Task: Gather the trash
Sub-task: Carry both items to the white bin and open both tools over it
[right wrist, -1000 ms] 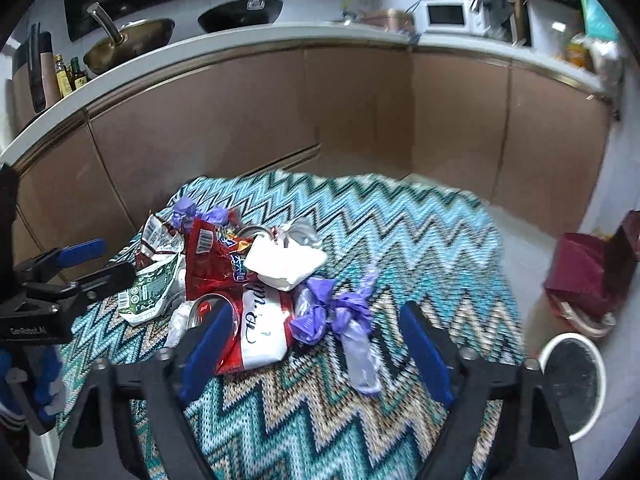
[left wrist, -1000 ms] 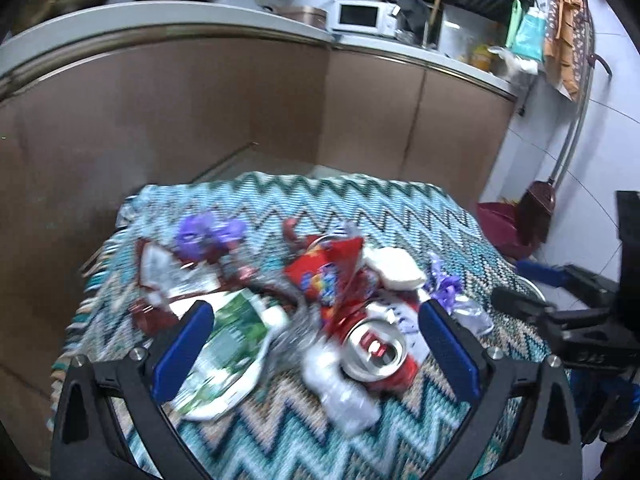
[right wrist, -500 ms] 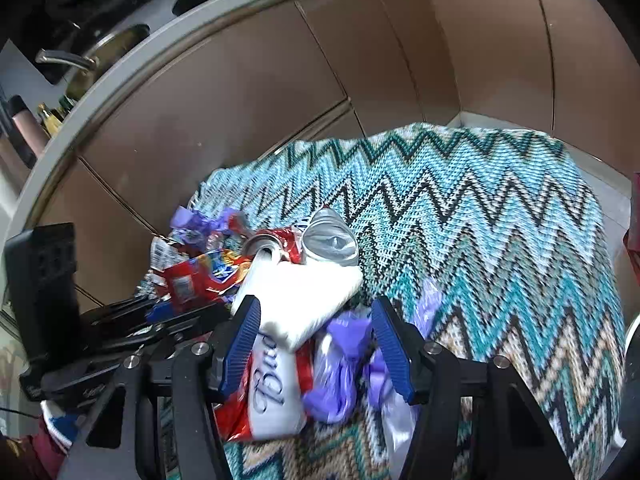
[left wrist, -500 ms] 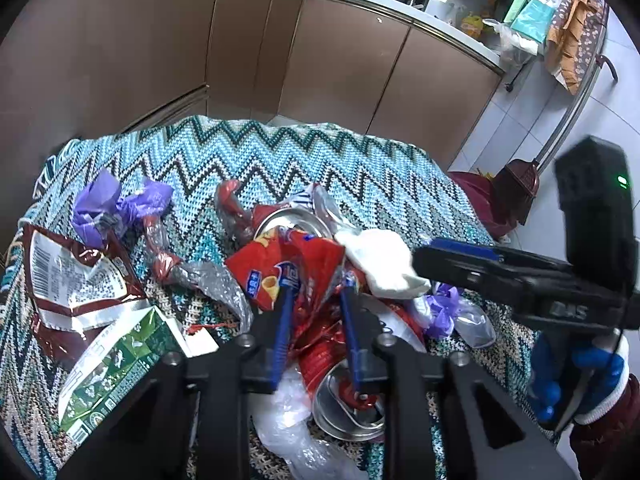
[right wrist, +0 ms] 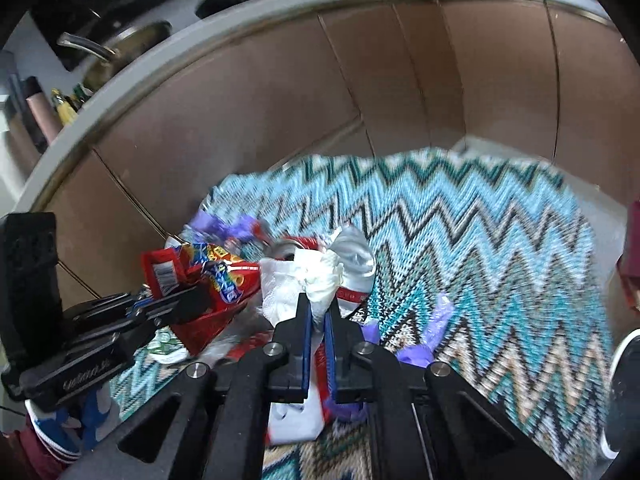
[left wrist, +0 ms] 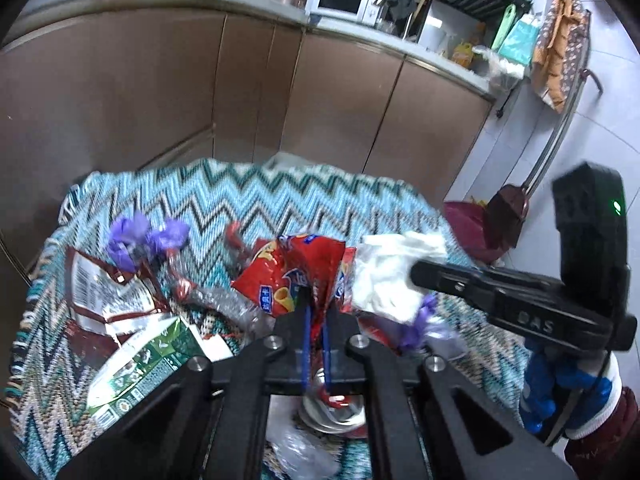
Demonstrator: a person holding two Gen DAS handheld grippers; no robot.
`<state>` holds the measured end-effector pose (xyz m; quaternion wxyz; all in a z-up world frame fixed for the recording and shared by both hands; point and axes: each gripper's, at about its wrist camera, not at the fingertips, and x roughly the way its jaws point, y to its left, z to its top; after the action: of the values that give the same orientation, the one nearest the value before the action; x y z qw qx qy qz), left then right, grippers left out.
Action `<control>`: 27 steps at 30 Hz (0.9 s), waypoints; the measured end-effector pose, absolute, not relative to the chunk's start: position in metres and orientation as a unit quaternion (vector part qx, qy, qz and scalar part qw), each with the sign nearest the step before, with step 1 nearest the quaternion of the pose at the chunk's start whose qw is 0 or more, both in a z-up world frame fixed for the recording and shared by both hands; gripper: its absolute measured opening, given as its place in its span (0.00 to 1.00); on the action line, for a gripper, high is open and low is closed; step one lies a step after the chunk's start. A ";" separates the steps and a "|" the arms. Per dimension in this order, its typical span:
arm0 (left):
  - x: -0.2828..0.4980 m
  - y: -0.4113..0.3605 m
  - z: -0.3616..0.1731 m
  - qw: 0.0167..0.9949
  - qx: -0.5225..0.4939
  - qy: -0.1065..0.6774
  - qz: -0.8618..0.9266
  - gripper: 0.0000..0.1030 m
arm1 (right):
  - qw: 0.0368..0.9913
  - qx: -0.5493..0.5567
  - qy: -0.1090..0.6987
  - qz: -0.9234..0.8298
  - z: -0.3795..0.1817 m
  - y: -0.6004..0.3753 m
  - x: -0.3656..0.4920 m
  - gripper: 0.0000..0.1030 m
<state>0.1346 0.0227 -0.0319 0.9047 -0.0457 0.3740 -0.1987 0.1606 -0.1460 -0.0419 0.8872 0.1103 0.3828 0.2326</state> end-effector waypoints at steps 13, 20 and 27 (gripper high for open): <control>0.115 -0.190 0.024 0.848 0.035 0.365 -0.384 0.04 | 0.933 0.111 0.335 -0.066 -0.005 -0.371 0.031 0.06; 0.136 -0.358 -0.019 0.785 0.077 0.415 -0.453 0.04 | 0.900 0.140 0.373 -0.174 -0.064 -0.477 0.031 0.06; 0.175 -0.459 -0.086 0.763 0.096 0.457 -0.446 0.06 | 0.880 0.148 0.404 -0.200 -0.113 -0.536 0.067 0.07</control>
<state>0.1746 -0.4588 -0.0859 0.7631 0.0961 0.4573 -0.4464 0.0675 -0.5364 -0.1128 0.8802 0.1476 0.4043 -0.2001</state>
